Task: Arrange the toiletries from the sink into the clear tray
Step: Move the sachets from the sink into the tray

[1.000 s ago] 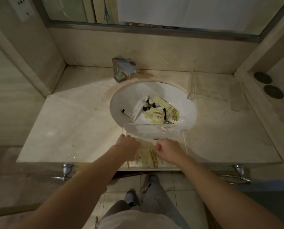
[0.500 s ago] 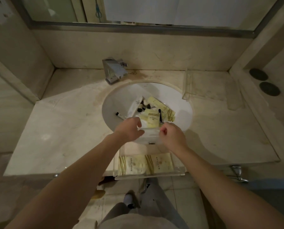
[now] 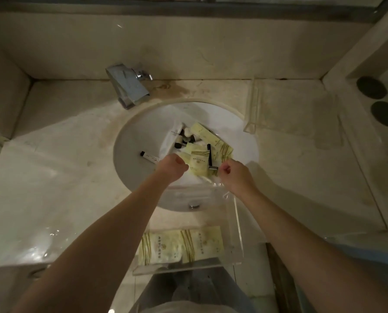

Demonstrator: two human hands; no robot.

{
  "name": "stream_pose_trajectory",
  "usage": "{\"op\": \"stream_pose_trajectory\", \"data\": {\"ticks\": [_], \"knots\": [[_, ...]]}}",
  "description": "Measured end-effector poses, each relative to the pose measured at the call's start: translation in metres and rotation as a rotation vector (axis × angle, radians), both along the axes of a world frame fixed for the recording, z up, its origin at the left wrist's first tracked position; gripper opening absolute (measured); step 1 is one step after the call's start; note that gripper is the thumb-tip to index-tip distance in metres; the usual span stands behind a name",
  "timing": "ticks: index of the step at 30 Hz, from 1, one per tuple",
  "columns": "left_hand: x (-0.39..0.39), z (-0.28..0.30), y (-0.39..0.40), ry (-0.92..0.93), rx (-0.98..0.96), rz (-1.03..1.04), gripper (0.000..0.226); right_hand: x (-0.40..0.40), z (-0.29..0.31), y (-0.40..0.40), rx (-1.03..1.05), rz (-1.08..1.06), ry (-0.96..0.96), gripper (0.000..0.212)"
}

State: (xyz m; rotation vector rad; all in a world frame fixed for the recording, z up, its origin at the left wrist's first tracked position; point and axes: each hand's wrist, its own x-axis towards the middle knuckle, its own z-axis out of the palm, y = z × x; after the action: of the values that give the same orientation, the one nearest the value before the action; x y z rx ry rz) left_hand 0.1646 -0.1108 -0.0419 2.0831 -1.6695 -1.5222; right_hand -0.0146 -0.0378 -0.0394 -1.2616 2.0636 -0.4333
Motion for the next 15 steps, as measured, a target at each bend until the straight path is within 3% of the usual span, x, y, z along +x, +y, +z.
{"op": "stream_pose_trajectory", "data": {"ticks": [8, 15], "knots": [[-0.034, -0.031, -0.031, 0.041, 0.149, 0.126, 0.008, -0.015, -0.037, -0.042, 0.183, 0.075, -0.104, 0.007], [-0.054, -0.056, -0.046, 0.015, 0.22, 0.148, 0.032, -0.015, -0.066, -0.073, 0.247, 0.133, -0.186, 0.022]]}}
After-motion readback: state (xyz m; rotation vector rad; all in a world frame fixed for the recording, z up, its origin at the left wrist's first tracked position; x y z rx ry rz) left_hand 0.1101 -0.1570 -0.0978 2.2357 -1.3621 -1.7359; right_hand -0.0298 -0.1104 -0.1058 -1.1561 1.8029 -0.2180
